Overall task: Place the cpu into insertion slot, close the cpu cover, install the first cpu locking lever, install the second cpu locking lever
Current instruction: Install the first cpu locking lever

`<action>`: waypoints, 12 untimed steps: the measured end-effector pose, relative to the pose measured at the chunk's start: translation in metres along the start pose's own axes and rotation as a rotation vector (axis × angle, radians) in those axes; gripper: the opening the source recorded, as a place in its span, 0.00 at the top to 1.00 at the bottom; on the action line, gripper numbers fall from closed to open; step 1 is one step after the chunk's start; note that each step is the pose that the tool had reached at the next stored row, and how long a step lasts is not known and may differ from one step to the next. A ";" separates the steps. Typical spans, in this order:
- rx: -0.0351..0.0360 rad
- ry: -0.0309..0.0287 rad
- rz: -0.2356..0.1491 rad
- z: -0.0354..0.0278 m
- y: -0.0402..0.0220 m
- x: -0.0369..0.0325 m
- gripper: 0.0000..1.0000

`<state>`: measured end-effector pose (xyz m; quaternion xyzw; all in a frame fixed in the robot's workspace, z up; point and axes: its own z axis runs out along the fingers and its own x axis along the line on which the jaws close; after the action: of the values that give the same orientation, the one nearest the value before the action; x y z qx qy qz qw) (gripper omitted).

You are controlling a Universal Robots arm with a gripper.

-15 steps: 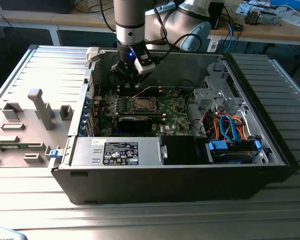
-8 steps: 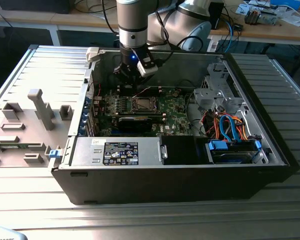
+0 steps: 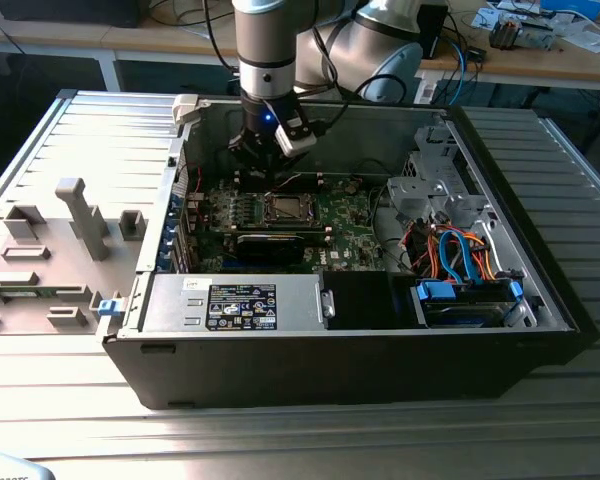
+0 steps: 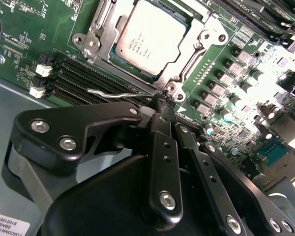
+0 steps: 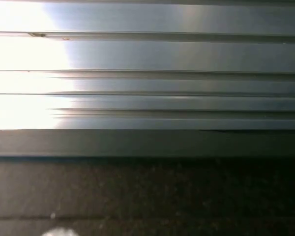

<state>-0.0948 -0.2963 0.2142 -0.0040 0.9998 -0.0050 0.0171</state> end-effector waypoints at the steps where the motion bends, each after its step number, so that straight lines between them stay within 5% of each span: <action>1: 0.0000 0.0001 0.000 0.0007 0.0001 -0.0003 0.89; 12: 0.0001 0.0003 0.000 0.0075 0.0002 -0.0135 0.89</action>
<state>-0.0811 -0.2961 0.2072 -0.0040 0.9998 -0.0050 0.0170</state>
